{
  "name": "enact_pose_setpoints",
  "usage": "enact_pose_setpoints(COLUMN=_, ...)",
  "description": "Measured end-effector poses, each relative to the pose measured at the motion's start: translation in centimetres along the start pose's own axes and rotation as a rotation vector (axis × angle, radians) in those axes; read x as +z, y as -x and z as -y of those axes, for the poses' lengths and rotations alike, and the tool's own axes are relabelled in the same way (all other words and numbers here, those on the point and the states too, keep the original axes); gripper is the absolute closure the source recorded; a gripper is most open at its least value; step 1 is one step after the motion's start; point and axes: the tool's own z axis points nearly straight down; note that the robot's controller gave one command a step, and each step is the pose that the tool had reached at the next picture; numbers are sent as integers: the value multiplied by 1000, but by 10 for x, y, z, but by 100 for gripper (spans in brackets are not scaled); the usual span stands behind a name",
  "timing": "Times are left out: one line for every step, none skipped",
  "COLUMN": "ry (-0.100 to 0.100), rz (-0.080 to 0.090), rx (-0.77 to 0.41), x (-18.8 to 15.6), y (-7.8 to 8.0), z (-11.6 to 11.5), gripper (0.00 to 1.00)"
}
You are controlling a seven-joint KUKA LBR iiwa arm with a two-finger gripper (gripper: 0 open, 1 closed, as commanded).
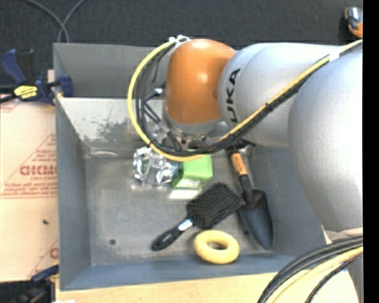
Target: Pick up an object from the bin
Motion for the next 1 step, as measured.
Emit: enact_pose_setpoints(ry=-14, rz=-33, rx=147, x=-25, y=-84, z=27, gripper=100)
